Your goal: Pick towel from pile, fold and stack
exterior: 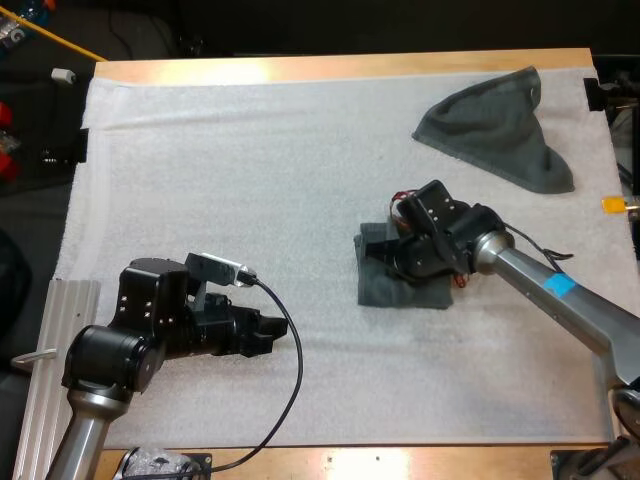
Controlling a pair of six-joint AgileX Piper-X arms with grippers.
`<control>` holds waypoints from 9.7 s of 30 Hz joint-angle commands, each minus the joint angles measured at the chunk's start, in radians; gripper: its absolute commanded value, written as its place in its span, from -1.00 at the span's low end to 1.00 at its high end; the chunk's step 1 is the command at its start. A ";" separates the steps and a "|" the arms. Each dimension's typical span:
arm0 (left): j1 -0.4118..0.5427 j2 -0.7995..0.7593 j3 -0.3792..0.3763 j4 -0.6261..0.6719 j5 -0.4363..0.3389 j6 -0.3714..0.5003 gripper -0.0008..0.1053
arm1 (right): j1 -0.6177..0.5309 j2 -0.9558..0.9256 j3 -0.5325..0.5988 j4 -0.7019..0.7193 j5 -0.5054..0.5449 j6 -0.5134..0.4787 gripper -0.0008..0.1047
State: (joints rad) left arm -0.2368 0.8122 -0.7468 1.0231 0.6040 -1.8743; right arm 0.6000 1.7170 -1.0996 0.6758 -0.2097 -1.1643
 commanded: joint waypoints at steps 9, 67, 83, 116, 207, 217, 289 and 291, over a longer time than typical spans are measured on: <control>-0.005 -0.007 -0.007 0.004 0.007 0.003 -0.02 | 0.000 0.008 -0.015 -0.025 -0.073 0.016 0.35; -0.005 -0.007 -0.007 0.004 0.020 0.017 -0.02 | 0.104 -0.642 -0.005 0.422 0.166 -0.148 0.24; -0.005 0.055 -0.007 -0.171 0.028 -0.105 0.35 | 0.104 -0.768 -0.003 0.511 0.237 -0.148 0.24; -0.234 0.819 -0.136 -0.677 0.028 -0.395 0.35 | 0.104 -0.768 -0.003 0.511 0.237 -0.148 0.24; 0.305 0.802 -0.403 0.112 -0.852 0.279 0.19 | 0.104 -0.768 -0.003 0.398 0.093 -0.141 0.24; 0.305 0.743 -0.397 0.173 -0.609 0.268 0.17 | 0.104 -0.768 -0.003 0.398 0.093 -0.141 0.24; 0.307 0.815 -0.509 -0.090 -0.470 0.165 0.17 | 0.104 -0.766 -0.003 0.247 -0.009 -0.133 0.24; 0.307 0.733 -0.509 -0.058 -0.472 0.165 0.17 | 0.104 -0.766 -0.003 0.247 -0.011 -0.133 0.24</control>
State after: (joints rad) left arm 0.0711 1.5589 -1.2480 0.9450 0.1287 -1.6988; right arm 0.7049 0.9534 -1.1042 0.9311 -0.2065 -1.2939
